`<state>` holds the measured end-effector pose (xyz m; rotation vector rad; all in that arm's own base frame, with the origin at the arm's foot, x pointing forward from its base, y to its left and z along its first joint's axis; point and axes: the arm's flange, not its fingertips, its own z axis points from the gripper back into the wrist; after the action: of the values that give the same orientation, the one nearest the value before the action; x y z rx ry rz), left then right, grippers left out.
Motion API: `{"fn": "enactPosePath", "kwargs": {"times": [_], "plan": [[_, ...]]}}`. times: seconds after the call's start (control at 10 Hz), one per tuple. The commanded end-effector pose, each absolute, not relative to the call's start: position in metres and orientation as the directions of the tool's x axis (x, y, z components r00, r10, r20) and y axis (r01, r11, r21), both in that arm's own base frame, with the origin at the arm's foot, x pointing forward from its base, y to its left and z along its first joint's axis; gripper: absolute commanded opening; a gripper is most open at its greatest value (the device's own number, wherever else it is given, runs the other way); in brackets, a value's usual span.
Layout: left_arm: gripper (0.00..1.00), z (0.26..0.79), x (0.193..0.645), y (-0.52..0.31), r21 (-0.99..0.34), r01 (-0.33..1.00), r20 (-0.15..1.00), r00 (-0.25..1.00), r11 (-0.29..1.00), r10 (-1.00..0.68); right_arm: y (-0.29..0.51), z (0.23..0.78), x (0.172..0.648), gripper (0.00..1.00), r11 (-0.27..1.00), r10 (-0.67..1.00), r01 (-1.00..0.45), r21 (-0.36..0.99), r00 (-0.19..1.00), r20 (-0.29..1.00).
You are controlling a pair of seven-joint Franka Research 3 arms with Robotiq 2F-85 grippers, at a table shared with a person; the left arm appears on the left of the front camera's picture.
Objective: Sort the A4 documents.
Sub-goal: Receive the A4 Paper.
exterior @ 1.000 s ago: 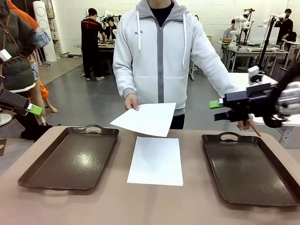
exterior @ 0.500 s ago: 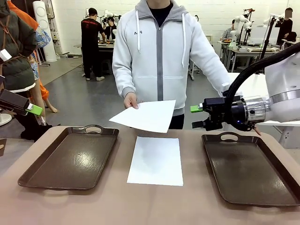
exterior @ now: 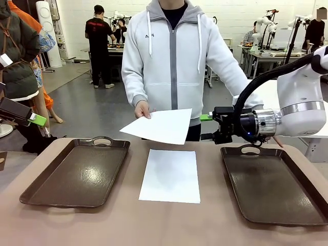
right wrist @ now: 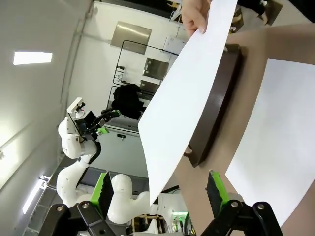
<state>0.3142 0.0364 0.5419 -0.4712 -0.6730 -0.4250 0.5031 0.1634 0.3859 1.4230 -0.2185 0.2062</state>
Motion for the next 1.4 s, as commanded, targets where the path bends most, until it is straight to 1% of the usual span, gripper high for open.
{"fn": "enactPosePath", "kwargs": {"times": [0.0,0.2,0.5,1.0,1.3], "plan": [[1.0,0.541,0.314,0.038,-0.283,0.527,0.68,0.699,0.801,-0.221,0.175,0.38,0.519,1.0,0.114,-0.01,-0.233,0.966,0.972,0.236],[1.0,0.541,0.314,0.038,-0.283,0.527,0.68,0.699,0.801,-0.221,0.185,0.371,0.531,1.0,0.145,-0.037,-0.178,0.973,0.982,0.185],[1.0,0.541,0.314,0.038,-0.283,0.527,0.68,0.699,0.801,-0.221,0.196,0.356,0.548,1.0,0.15,-0.065,-0.111,0.982,0.99,0.122],[1.0,0.541,0.314,0.038,-0.283,0.527,0.68,0.699,0.801,-0.221,0.213,0.347,0.562,1.0,0.046,-0.117,0.001,0.999,0.993,0.005],[1.0,0.541,0.314,0.038,-0.283,0.527,0.68,0.699,0.801,-0.221,0.222,0.35,0.562,1.0,0.023,-0.104,0.037,0.999,0.994,-0.034]]}}
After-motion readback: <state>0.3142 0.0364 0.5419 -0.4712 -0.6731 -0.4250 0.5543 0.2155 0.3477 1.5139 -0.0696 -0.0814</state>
